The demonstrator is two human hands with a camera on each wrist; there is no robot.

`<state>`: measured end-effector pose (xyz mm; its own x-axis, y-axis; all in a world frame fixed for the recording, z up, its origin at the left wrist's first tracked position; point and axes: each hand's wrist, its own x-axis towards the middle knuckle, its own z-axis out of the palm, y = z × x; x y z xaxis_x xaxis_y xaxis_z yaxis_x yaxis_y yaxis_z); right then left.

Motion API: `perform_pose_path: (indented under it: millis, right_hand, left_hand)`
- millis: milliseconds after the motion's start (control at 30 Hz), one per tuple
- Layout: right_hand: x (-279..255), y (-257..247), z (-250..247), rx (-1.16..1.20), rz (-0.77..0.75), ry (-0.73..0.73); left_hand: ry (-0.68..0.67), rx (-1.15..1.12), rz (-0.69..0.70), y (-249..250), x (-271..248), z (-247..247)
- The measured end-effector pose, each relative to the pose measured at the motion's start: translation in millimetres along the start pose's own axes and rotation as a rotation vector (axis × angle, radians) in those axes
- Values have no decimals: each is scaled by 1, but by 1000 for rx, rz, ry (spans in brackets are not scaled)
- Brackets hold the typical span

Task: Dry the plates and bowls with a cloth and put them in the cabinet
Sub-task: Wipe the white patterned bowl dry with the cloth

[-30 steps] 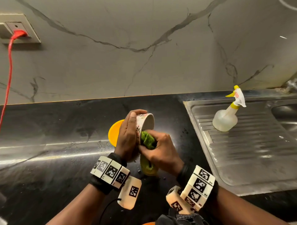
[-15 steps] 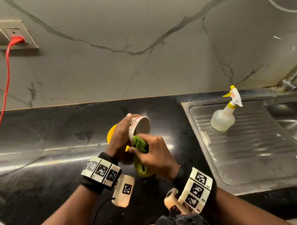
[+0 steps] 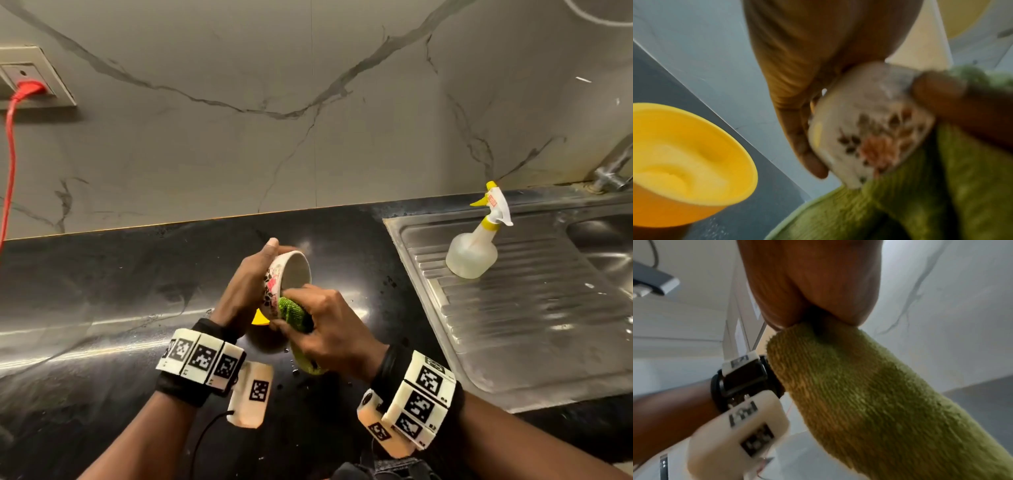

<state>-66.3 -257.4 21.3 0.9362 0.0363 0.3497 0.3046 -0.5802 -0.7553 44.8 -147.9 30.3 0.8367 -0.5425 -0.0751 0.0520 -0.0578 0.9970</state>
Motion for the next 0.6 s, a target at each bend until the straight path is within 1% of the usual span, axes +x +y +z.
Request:
perform_pose_path:
  millis: [33, 100, 200, 233, 267, 300, 333, 367, 400, 433, 467, 500, 533, 567, 600]
  right_hand:
    - [1, -2, 0, 47, 26, 6]
    - [2, -7, 0, 168, 130, 49]
    - [6, -12, -5, 514, 332, 103]
    - [6, -13, -5, 592, 368, 113]
    - [7, -12, -5, 579, 363, 122]
    - [7, -11, -4, 472, 320, 128]
    - [6, -9, -5, 358, 261, 123]
    - [5, -7, -6, 260, 201, 115]
    - [4, -4, -8, 183, 149, 113]
    - [5, -3, -10, 116, 103, 104]
    - [5, -2, -11, 64, 69, 86]
    - [5, -3, -10, 33, 57, 61]
    - [4, -3, -8, 32, 62, 42]
    - [4, -4, -6, 56, 86, 38]
    - [5, -4, -4, 96, 129, 45]
  left_hand:
    - [27, -3, 19, -2, 0, 1]
    - [99, 23, 116, -7, -3, 3]
    - [166, 60, 282, -15, -10, 10]
    - [168, 54, 320, -17, -13, 11]
    - [160, 55, 346, -17, -14, 12]
    - [138, 72, 357, -17, -14, 11]
    - [108, 106, 344, -16, -12, 8]
    - [78, 134, 298, -13, -10, 5]
    - [64, 143, 209, -10, -6, 3]
    - [59, 110, 83, -5, -2, 3]
    - [47, 51, -47, -1, 0, 4]
    - [42, -1, -137, 2, 1, 6]
    - [48, -25, -175, 3, 3, 8]
    - [65, -20, -166, 3, 3, 11]
    - [92, -6, -122, 2, 3, 12]
